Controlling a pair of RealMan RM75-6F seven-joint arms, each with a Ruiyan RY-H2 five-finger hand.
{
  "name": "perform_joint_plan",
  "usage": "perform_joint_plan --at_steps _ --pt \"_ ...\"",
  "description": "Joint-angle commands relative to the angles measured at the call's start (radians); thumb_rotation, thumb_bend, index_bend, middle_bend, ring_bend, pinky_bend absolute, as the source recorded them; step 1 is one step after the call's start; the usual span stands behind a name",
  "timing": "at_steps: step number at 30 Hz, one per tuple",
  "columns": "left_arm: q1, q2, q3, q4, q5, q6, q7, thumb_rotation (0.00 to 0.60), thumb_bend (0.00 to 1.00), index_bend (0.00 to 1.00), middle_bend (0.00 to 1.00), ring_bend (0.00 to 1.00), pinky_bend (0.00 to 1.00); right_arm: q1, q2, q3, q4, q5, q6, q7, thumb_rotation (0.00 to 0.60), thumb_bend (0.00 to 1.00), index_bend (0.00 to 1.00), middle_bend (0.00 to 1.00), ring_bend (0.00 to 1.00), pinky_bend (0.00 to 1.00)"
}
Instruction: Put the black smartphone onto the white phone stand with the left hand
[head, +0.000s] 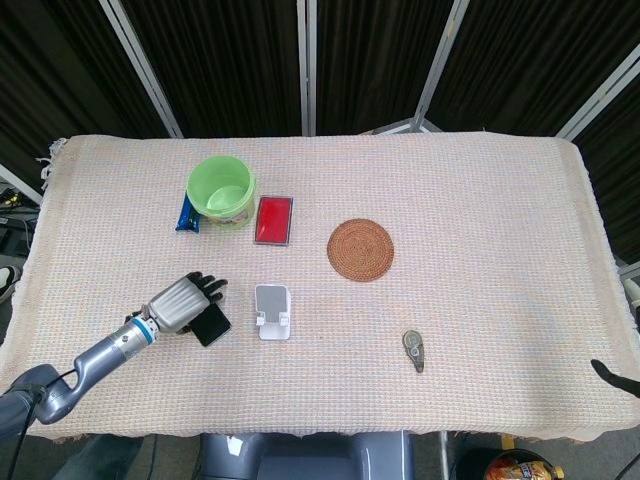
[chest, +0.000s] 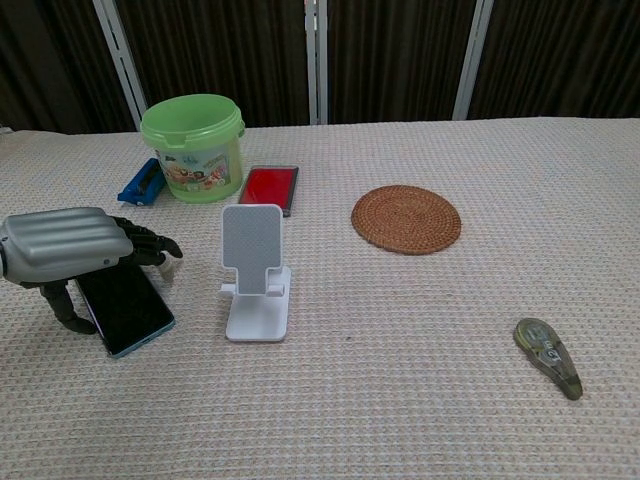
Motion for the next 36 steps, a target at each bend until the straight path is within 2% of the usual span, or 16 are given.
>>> perform_joint_plan --at_steps 1,5,8,15,21,25,28,36 --pt "-0.004 -0.006 0.006 0.003 -0.008 -0.007 -0.005 0.6 0.0 0.33 0.19 0.24 0.29 0.0 0.0 0.0 0.001 0.001 -0.002 0.002 0.6 0.0 0.0 0.0 0.0 0.0" --pt "-0.005 -0.011 0.008 0.004 -0.013 0.002 0.001 0.6 0.04 0.52 0.36 0.39 0.41 0.001 0.001 0.0 0.001 0.001 -0.003 0.005 0.6 0.0 0.0 0.0 0.0 0.0" --pt "-0.004 -0.005 0.008 -0.002 -0.016 0.015 0.01 0.6 0.07 0.58 0.41 0.43 0.44 0.0 0.003 -0.001 0.001 -0.001 -0.002 0.009 0.6 0.0 0.0 0.0 0.0 0.0" --pt "-0.002 0.043 -0.013 -0.054 -0.018 0.085 0.055 0.6 0.07 0.58 0.41 0.43 0.44 -0.006 0.01 -0.003 -0.001 -0.012 0.007 0.027 0.6 0.0 0.0 0.0 0.0 0.0" --pt "-0.012 0.122 -0.048 -0.147 0.016 0.185 0.17 0.6 0.06 0.59 0.41 0.43 0.44 -0.016 0.02 -0.006 -0.002 -0.029 0.024 0.055 0.6 0.0 0.0 0.0 0.0 0.0" --pt "-0.039 0.175 -0.083 -0.216 0.089 0.271 0.336 0.6 0.06 0.59 0.41 0.43 0.44 -0.025 0.03 -0.009 -0.001 -0.044 0.038 0.085 0.6 0.0 0.0 0.0 0.0 0.0" --pt "-0.077 0.175 -0.094 -0.186 0.196 0.321 0.502 0.6 0.06 0.59 0.41 0.43 0.43 -0.029 0.035 -0.011 0.0 -0.052 0.044 0.099 0.6 0.0 0.0 0.0 0.0 0.0" --pt "-0.153 0.126 -0.115 -0.165 0.285 0.297 0.687 0.6 0.06 0.55 0.38 0.42 0.41 -0.04 0.046 -0.012 0.007 -0.061 0.058 0.139 0.6 0.0 0.0 0.0 0.0 0.0"
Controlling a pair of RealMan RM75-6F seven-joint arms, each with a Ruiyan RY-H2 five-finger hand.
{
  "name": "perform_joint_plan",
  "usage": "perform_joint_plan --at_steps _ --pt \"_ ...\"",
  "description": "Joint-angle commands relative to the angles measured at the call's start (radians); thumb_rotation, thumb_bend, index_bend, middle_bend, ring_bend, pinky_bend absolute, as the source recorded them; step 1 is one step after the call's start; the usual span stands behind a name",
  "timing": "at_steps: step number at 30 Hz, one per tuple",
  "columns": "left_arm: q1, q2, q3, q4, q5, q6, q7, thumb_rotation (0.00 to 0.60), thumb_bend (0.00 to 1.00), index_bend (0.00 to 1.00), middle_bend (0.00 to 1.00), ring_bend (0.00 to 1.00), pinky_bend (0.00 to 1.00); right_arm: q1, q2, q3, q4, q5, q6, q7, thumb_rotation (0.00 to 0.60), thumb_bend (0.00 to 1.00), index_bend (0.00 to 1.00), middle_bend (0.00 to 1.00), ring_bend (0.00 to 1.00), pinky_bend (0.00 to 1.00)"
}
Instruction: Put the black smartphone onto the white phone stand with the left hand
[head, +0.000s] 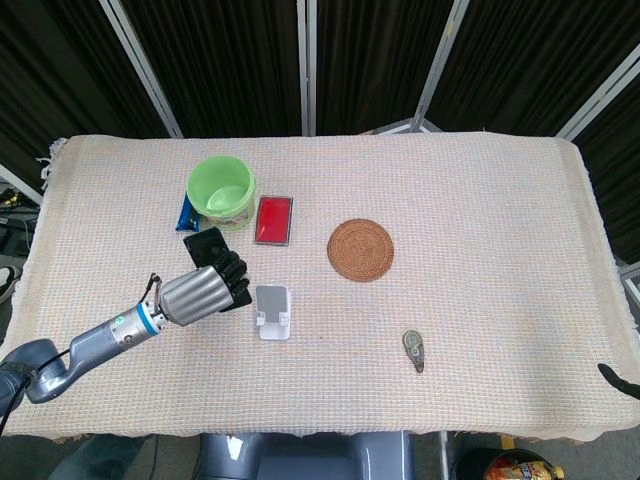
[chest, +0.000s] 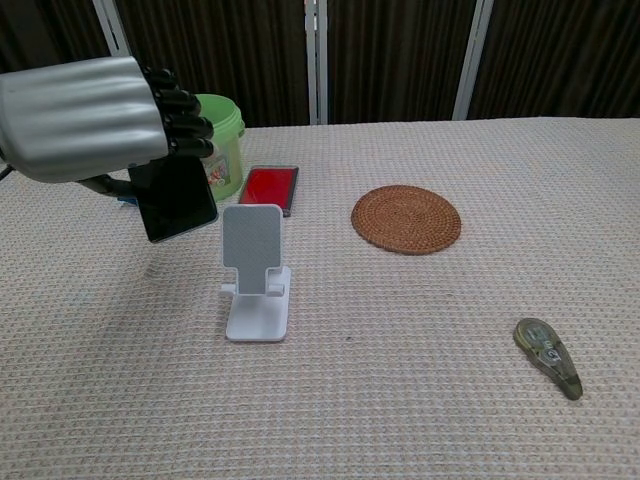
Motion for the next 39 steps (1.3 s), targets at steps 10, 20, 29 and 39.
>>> perform_joint_plan --at_steps 10,20,29,39 --pt "-0.104 -0.092 0.005 0.031 0.094 -0.111 0.222 0.6 0.06 0.51 0.35 0.39 0.37 -0.008 0.011 0.001 0.016 0.004 0.004 0.041 0.6 0.0 0.0 0.0 0.0 0.0" --pt "-0.136 -0.106 0.01 0.018 0.092 -0.161 0.26 0.6 0.06 0.5 0.34 0.39 0.37 -0.006 0.011 0.003 0.017 0.009 0.0 0.044 0.6 0.0 0.0 0.0 0.0 0.0" --pt "-0.136 -0.134 0.019 0.026 0.08 -0.163 0.274 0.6 0.06 0.49 0.34 0.39 0.37 -0.006 0.014 0.003 0.019 0.012 -0.005 0.054 0.6 0.0 0.0 0.0 0.0 0.0" --pt "-0.139 -0.155 0.03 0.026 0.07 -0.175 0.297 0.6 0.06 0.48 0.33 0.38 0.36 -0.008 0.018 0.004 0.022 0.011 -0.003 0.067 0.6 0.0 0.0 0.0 0.0 0.0"
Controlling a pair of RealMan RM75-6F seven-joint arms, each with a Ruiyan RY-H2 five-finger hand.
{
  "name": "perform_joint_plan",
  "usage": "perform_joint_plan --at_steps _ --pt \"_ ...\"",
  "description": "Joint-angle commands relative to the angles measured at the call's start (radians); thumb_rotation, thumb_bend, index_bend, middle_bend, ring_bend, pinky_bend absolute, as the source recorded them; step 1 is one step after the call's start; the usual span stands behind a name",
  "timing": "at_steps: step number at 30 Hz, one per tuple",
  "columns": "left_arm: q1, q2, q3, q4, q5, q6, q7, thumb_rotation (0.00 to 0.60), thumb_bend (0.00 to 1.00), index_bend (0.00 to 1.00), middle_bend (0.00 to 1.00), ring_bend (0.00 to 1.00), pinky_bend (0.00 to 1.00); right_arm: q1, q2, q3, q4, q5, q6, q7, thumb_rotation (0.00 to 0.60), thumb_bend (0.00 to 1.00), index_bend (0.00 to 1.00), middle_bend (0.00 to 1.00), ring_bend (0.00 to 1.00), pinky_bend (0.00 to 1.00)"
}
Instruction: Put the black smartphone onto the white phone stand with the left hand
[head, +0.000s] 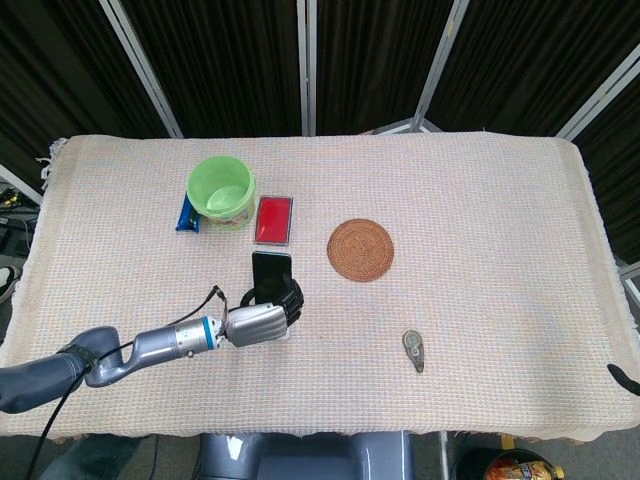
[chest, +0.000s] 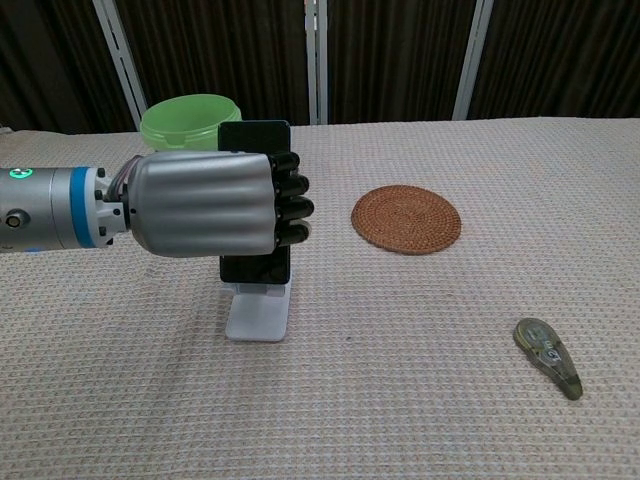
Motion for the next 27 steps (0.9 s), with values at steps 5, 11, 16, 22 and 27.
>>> perform_joint_plan --at_steps 5,11,16,22,27 --pt "-0.002 -0.009 0.008 -0.003 -0.005 -0.012 0.009 0.6 0.06 0.47 0.32 0.38 0.35 -0.002 0.003 0.0 0.0 -0.002 0.004 0.007 0.6 0.0 0.0 0.0 0.0 0.0" --pt "-0.005 -0.013 0.017 -0.006 -0.01 -0.027 0.018 0.6 0.04 0.39 0.22 0.3 0.32 -0.005 0.004 0.0 0.001 -0.003 0.007 0.012 0.6 0.0 0.0 0.0 0.0 0.0" --pt "-0.005 -0.008 0.021 -0.014 -0.02 -0.04 0.021 0.6 0.0 0.18 0.01 0.05 0.2 -0.005 0.004 0.0 0.002 -0.002 0.006 0.014 0.6 0.0 0.0 0.0 0.0 0.0" --pt "0.002 0.012 0.015 -0.038 -0.035 -0.038 0.04 0.6 0.0 0.02 0.0 0.0 0.09 -0.006 0.005 -0.001 0.001 -0.008 0.009 0.013 0.6 0.0 0.0 0.0 0.0 0.0" --pt "0.026 0.052 -0.009 -0.085 -0.061 0.004 0.056 0.6 0.0 0.01 0.0 0.0 0.06 -0.01 0.006 -0.005 0.0 -0.02 0.017 0.016 0.6 0.0 0.0 0.0 0.0 0.0"
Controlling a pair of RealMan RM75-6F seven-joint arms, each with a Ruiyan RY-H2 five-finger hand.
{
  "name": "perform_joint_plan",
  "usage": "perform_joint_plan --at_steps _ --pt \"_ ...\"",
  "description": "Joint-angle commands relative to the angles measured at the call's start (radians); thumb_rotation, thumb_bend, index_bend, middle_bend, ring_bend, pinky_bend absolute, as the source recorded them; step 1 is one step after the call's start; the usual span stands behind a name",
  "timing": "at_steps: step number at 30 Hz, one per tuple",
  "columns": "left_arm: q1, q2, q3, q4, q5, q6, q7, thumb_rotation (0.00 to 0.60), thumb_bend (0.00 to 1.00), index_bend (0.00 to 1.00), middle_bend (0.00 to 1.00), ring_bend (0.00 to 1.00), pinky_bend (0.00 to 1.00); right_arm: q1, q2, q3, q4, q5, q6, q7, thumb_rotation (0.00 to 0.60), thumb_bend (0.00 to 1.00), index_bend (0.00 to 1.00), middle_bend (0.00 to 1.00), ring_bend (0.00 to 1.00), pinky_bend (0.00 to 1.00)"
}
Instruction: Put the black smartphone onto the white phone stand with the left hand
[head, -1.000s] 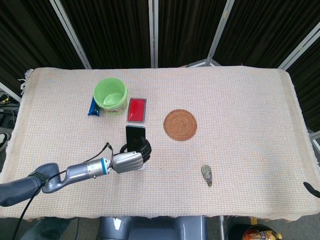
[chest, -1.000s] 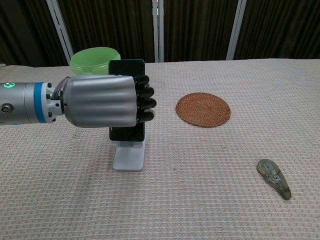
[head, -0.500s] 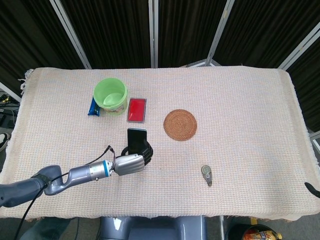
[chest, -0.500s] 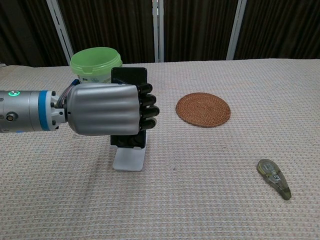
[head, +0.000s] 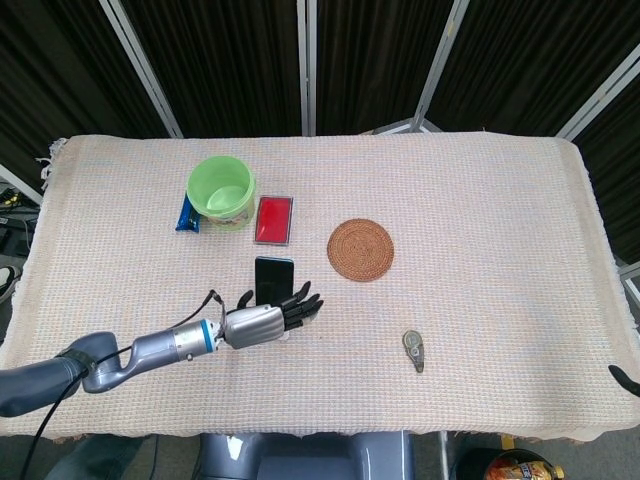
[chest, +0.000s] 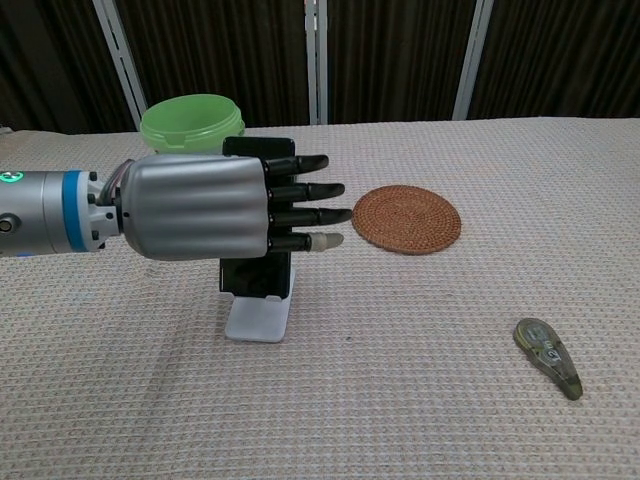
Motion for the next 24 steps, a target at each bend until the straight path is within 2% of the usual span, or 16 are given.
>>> perform_joint_plan --at_steps 1,3,7,10,13,18,24 --pt "0.026 0.03 -0.023 -0.036 -0.025 0.052 -0.005 0.6 0.0 0.01 0.0 0.0 0.05 -0.003 0.001 -0.003 -0.001 -0.008 0.005 0.003 0.6 0.0 0.0 0.0 0.0 0.0" --pt "0.055 0.049 -0.044 -0.063 -0.058 0.102 -0.025 0.6 0.0 0.0 0.0 0.0 0.03 -0.005 0.003 -0.005 -0.001 -0.016 0.01 0.007 0.6 0.0 0.0 0.0 0.0 0.0" --pt "0.159 0.106 -0.101 -0.18 -0.191 0.22 -0.077 0.6 0.0 0.0 0.0 0.0 0.0 -0.01 0.005 -0.009 -0.001 -0.033 0.02 0.017 0.6 0.0 0.0 0.0 0.0 0.0" --pt "0.267 0.156 -0.138 -0.331 -0.364 0.28 -0.117 0.6 0.0 0.0 0.0 0.0 0.0 -0.011 0.008 -0.012 -0.002 -0.044 0.024 0.025 0.6 0.0 0.0 0.0 0.0 0.0" --pt "0.369 0.227 -0.149 -0.484 -0.508 0.338 -0.171 0.6 0.0 0.0 0.0 0.0 0.0 -0.012 0.008 -0.014 -0.001 -0.049 0.025 0.031 0.6 0.0 0.0 0.0 0.0 0.0" --pt "0.499 0.331 -0.088 -0.607 -0.593 0.399 -0.303 0.6 0.0 0.0 0.0 0.0 0.0 -0.008 0.007 -0.014 0.005 -0.046 0.018 0.028 0.6 0.0 0.0 0.0 0.0 0.0" --pt "0.619 0.411 -0.003 -0.654 -0.618 0.45 -0.453 0.6 0.0 0.0 0.0 0.0 0.0 -0.007 0.001 -0.015 0.005 -0.05 0.019 0.011 0.6 0.0 0.0 0.0 0.0 0.0"
